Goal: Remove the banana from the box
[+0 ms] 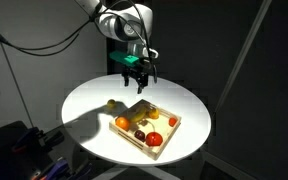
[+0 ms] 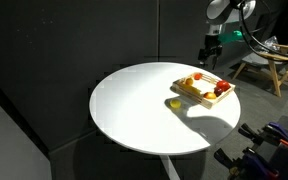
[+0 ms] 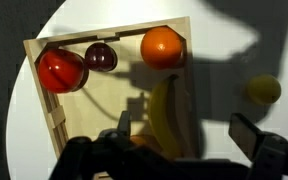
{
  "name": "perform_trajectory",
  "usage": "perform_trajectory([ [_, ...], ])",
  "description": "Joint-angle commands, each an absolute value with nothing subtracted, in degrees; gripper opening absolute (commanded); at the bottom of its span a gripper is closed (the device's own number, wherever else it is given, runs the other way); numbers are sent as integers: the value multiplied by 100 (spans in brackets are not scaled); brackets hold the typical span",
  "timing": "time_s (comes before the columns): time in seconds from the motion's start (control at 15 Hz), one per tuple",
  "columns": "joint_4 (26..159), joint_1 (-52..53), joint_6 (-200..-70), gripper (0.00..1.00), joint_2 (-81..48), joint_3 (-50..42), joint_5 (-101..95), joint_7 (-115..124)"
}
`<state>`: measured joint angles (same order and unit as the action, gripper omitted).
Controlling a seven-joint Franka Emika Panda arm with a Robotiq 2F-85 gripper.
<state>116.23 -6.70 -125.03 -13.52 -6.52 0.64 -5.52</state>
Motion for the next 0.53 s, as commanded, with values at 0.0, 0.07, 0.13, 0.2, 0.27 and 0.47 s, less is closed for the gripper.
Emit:
perform_trajectory([
  [0.0,11341,-749,-12604,100,-1622,-680,87,-386],
  [0.07,11301,-761,-12642,100,-1676,-689,91,-345],
  [0.13,11265,-772,-12667,100,-1723,-699,99,-297],
  [0.2,11240,-783,-12697,100,-1761,-706,106,-261],
  [0.27,11207,-790,-12702,100,-1791,-714,104,-224],
  [0.47,11152,-806,-12730,100,-1849,-725,103,-157],
])
